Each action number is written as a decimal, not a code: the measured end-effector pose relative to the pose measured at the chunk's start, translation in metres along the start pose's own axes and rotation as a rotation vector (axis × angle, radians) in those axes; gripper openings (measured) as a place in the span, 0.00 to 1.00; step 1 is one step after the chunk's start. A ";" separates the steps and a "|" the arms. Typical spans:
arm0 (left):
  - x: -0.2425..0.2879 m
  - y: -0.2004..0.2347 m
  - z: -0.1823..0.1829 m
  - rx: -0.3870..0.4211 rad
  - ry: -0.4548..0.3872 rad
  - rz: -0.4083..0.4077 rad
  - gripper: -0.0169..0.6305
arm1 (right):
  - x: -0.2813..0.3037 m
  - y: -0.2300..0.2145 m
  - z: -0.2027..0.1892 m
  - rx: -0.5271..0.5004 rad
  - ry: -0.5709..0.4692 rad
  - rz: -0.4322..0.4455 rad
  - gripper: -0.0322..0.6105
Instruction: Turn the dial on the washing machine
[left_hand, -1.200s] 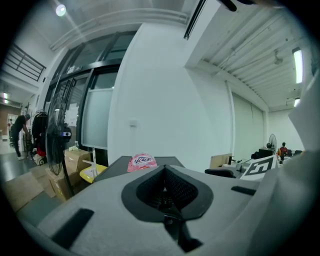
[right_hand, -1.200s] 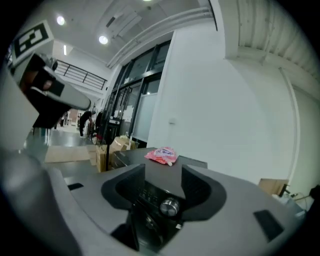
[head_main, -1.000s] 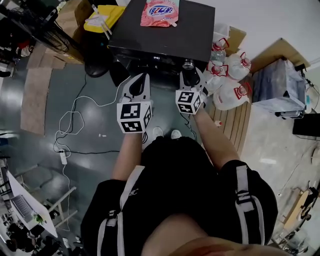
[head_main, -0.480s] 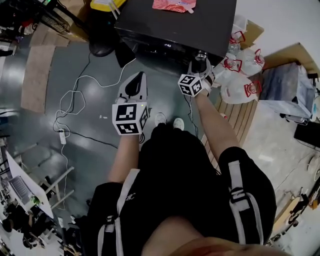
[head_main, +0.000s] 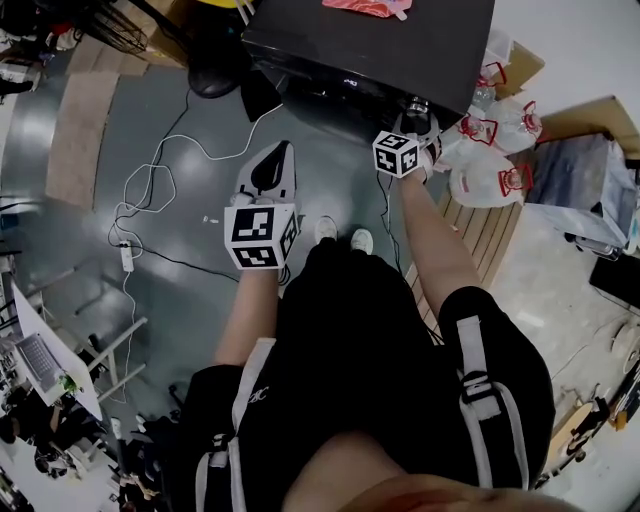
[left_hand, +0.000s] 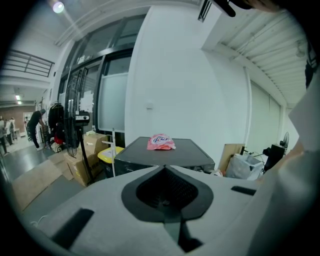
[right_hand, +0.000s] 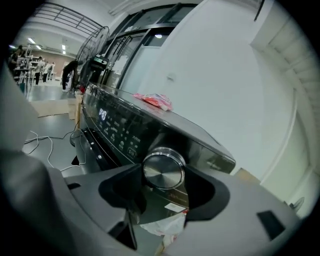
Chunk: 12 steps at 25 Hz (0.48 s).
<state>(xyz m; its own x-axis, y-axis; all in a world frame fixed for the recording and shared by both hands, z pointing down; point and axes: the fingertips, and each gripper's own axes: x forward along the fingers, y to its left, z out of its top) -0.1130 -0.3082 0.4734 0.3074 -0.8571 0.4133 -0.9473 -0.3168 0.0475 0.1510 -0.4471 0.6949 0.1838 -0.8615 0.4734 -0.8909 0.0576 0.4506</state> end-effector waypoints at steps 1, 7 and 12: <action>-0.001 0.001 0.000 -0.002 -0.001 0.002 0.02 | 0.000 -0.001 0.000 0.014 0.008 -0.001 0.45; 0.001 0.001 0.002 -0.002 -0.002 0.000 0.02 | 0.003 -0.002 -0.004 0.191 0.045 0.035 0.45; 0.000 -0.002 0.004 0.000 -0.007 -0.004 0.02 | 0.002 -0.006 -0.008 0.623 0.048 0.216 0.45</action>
<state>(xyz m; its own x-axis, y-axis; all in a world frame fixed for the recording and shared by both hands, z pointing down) -0.1107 -0.3090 0.4697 0.3118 -0.8588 0.4065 -0.9461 -0.3200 0.0496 0.1602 -0.4455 0.6996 -0.0208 -0.8391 0.5436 -0.9807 -0.0885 -0.1741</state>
